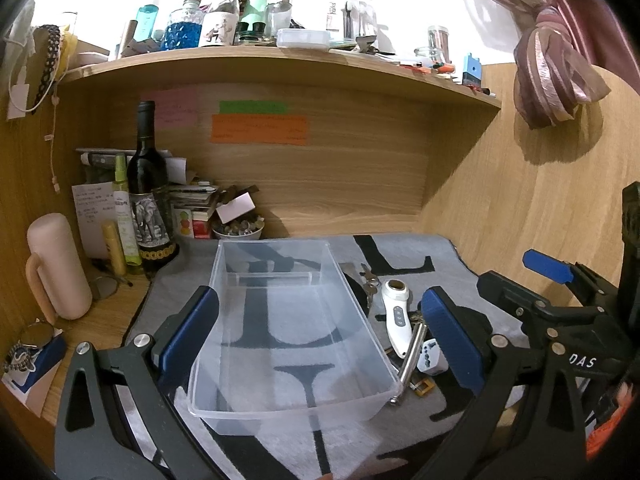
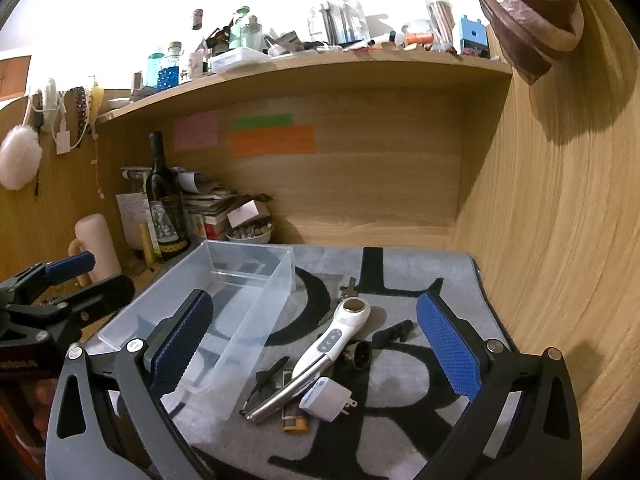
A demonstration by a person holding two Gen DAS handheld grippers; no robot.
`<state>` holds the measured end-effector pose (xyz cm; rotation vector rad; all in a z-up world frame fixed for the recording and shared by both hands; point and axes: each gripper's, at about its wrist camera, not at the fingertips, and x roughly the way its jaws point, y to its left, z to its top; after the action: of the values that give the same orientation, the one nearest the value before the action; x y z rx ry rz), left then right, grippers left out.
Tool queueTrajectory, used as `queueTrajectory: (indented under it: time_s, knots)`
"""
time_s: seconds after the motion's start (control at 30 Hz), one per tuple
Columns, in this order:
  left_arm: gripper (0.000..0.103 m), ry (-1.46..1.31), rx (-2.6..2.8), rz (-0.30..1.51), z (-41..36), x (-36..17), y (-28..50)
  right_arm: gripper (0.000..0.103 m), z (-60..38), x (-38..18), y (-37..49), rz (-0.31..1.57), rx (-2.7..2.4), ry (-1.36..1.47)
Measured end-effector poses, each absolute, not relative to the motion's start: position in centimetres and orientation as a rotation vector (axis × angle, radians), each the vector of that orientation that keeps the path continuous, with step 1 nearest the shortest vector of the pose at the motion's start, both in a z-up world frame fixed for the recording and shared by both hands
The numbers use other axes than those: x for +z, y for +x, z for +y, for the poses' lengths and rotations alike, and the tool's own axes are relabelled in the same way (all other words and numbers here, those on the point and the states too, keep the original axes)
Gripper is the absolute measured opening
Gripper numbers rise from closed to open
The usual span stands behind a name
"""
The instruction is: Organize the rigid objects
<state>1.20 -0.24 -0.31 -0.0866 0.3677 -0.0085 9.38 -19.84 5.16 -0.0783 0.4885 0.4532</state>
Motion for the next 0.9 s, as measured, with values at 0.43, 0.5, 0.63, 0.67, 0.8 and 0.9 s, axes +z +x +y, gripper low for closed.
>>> queueTrajectory:
  time_s: [0.43, 0.5, 0.63, 0.67, 0.8, 0.9]
  knots:
    - [0.072, -0.114, 0.036, 0.469, 4.1, -0.6, 5.1, 0.081, -20.0, 3.9, 12.6, 0.560, 0.462, -0.074]
    - [0.065, -0.109, 0.043, 0.506, 4.9, -0.9, 6.0, 0.078, -20.1, 3.6, 13.4, 0.575, 0.459, -0.076]
    - [0.051, -0.103, 0.068, 0.598, 6.7, -1.9, 8.2, 0.069, -19.9, 2.9, 14.9, 0.609, 0.444, -0.093]
    - [0.049, -0.104, 0.073, 0.618, 7.1, -2.2, 8.7, 0.068, -19.9, 2.7, 15.3, 0.617, 0.439, -0.098]
    - [0.043, -0.114, 0.066, 0.704, 8.7, -3.6, 10.5, 0.063, -20.1, 1.9, 16.7, 0.659, 0.421, -0.103]
    - [0.039, -0.120, 0.072, 0.755, 9.6, -4.5, 11.5, 0.057, -20.3, 1.3, 17.9, 0.695, 0.409, -0.101]
